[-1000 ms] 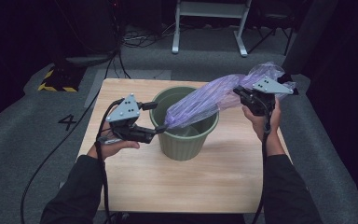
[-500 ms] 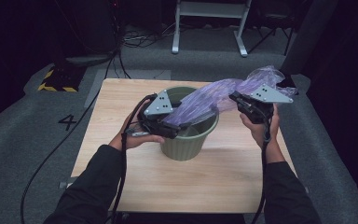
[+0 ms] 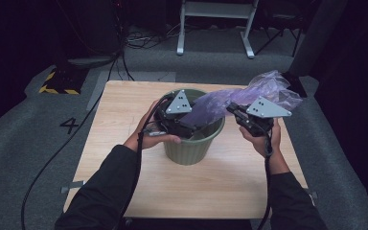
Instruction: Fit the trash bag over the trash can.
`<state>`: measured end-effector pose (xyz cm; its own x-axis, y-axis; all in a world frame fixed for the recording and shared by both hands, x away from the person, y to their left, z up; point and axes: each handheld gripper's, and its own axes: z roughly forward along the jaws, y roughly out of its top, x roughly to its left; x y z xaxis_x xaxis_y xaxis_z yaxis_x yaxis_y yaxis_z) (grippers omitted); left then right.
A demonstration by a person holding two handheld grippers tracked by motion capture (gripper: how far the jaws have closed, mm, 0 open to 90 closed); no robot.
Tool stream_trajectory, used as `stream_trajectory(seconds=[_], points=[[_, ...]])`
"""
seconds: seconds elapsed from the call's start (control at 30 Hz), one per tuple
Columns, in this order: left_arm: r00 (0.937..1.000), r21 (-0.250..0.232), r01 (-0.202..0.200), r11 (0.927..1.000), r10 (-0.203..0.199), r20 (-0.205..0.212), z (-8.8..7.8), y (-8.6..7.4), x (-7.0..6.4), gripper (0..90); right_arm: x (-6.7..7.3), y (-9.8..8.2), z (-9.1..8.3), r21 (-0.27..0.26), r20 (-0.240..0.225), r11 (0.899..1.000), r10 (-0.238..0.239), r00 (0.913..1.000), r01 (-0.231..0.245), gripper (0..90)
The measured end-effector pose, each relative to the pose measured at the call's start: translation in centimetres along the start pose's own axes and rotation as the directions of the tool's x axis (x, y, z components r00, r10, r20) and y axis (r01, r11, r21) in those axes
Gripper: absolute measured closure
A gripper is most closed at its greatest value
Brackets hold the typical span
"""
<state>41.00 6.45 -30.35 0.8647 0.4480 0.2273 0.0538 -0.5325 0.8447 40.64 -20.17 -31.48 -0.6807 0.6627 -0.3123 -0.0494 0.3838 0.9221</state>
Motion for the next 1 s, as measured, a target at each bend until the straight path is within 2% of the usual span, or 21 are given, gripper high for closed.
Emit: stream_trajectory(seconds=[0.07, 0.13, 0.3, 0.33, 0.4, 0.47, 0.6, 0.63, 0.7, 0.73, 0.77, 0.8, 0.87, 0.9, 0.97, 1.0], points=[[1.0000, 0.011, -0.001, 0.9999, 0.001, -0.009, 0.3, 0.0, 0.0, 32.0, 0.1, 0.0, -0.1, -0.004, -0.004, 1.000, -0.001, 1.0000, 0.001, 89.1], [0.9999, 0.018, 0.005, 0.9998, -0.005, -0.009, 0.7, 0.1, 0.0, 37.1, 0.5, 0.1, -0.2, -0.017, -0.028, 1.000, 0.001, 0.9996, -0.001, 89.1], [0.9999, 0.014, 0.013, 0.9998, -0.013, -0.005, 1.1, 0.3, 0.0, 35.4, 1.5, 0.3, -0.1, -0.014, -0.053, 0.999, -0.037, 0.9979, 0.036, 88.8], [1.0000, 0.016, 0.001, 0.9999, -0.001, -0.003, 1.1, 0.4, -0.1, 36.0, 1.9, 0.4, 0.0, -0.013, -0.061, 0.998, -0.063, 0.9962, 0.062, 88.6], [1.0000, 0.017, -0.001, 0.9999, 0.001, -0.006, 1.1, 0.4, -0.2, 38.9, 2.2, 0.5, 0.0, -0.013, -0.066, 0.997, -0.071, 0.9953, 0.070, 88.3], [0.9996, 0.033, -0.019, 0.9993, 0.019, -0.019, 1.2, 0.5, -0.3, 49.1, 2.6, 0.6, 0.1, -0.020, -0.076, 0.996, -0.091, 0.9929, 0.090, 87.6], [0.9976, 0.052, -0.069, 0.9963, 0.069, -0.004, 1.1, 0.4, -0.6, 72.9, 3.3, 0.8, 0.2, -0.031, -0.096, 0.994, -0.107, 0.9897, 0.104, 86.7], [0.9976, 0.052, -0.069, 0.9963, 0.069, -0.004, 1.1, 0.4, -0.6, 77.5, 3.3, 0.8, 0.2, -0.031, -0.096, 0.994, -0.107, 0.9897, 0.104, 86.7], [0.9962, 0.058, -0.087, 0.9945, 0.087, 0.002, 1.0, 0.4, -0.7, 80.8, 3.4, 0.8, 0.2, -0.037, -0.102, 0.994, -0.108, 0.9889, 0.104, 86.4], [0.9956, 0.060, -0.094, 0.9938, 0.094, -0.001, 0.9, 0.3, -0.7, 87.1, 3.6, 0.8, 0.2, -0.037, -0.110, 0.994, -0.110, 0.9878, 0.107, 83.8], [0.9952, 0.059, -0.098, 0.9935, 0.098, 0.005, 0.9, 0.3, -0.8, 89.2, 3.7, 0.8, 0.1, -0.039, -0.108, 0.993, -0.112, 0.9878, 0.108, 82.1], [0.9948, 0.062, -0.102, 0.9929, 0.102, 0.005, 0.8, 0.3, -0.8, 89.2, 3.7, 0.8, 0.1, -0.039, -0.108, 0.993, -0.112, 0.9878, 0.108, 82.1], [0.9940, 0.067, -0.108, 0.9918, 0.109, -0.004, 0.6, 0.2, -0.8, 89.8, 3.8, 0.8, -0.1, -0.048, -0.113, 0.994, -0.106, 0.9879, 0.101, 73.1], [0.9937, 0.072, -0.111, 0.9911, 0.112, -0.005, 0.5, 0.1, -0.7, 89.8, 3.8, 0.8, -0.1, -0.048, -0.113, 0.994, -0.106, 0.9879, 0.101, 73.1], [0.9936, 0.073, -0.112, 0.9911, 0.113, -0.012, 0.2, -0.1, -0.6, 89.9, 3.8, 0.9, -0.4, -0.049, -0.102, 0.995, -0.097, 0.9901, 0.092, 64.2], [0.9944, 0.074, -0.103, 0.9919, 0.105, -0.015, -0.2, -0.3, -0.4, 89.9, 3.6, 0.9, -0.7, -0.046, -0.112, 0.996, -0.084, 0.9902, 0.079, 56.2]])
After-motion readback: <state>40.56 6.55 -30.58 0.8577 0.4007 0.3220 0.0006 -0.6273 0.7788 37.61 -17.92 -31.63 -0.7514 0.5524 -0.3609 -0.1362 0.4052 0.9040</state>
